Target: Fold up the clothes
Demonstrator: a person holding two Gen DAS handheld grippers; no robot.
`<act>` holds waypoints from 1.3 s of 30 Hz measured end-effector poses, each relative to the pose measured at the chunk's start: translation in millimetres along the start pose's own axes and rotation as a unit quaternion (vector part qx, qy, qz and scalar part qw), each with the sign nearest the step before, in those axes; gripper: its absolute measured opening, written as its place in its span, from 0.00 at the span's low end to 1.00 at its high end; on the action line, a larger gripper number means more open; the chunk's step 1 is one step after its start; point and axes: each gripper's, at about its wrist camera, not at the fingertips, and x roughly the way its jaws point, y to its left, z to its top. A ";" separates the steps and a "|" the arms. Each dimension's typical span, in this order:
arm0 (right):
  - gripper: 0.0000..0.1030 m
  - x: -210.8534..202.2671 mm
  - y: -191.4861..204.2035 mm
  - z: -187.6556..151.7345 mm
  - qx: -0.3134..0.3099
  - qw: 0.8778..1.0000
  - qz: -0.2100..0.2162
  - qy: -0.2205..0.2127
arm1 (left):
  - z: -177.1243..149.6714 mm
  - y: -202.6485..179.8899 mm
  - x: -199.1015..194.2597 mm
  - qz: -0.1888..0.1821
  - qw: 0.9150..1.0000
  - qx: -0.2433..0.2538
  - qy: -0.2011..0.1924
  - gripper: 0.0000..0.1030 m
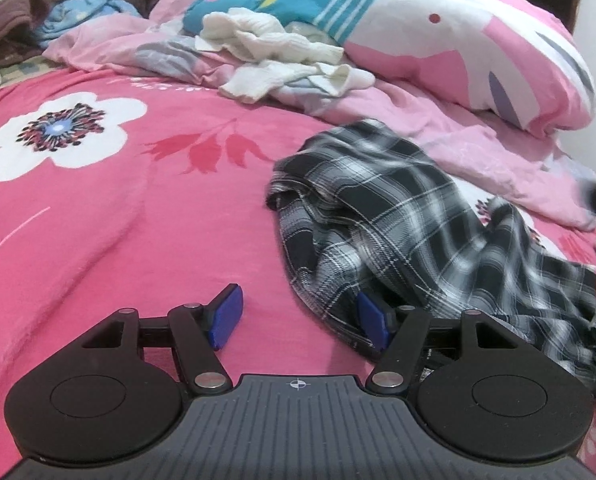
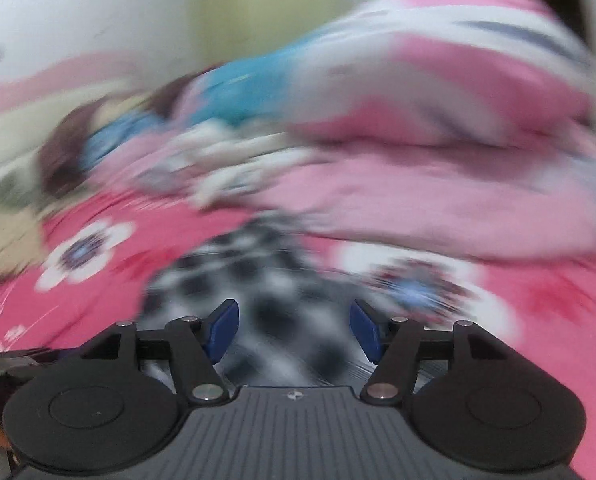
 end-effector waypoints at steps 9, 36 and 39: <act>0.45 150.7 93.6 20.2 -0.153 0.983 0.033 0.093 | 3.0 9.9 5.1 -0.004 1.000 -0.029 0.008 0.61; 0.00 -80.0 -84.0 -148.3 0.303 0.953 0.011 0.020 | -8.3 -32.6 -0.5 -0.214 0.976 0.010 0.046 0.63; 0.00 -95.9 -83.7 -157.7 0.297 0.954 -0.005 0.026 | -18.3 -46.0 -1.3 -0.214 0.975 0.042 0.054 0.57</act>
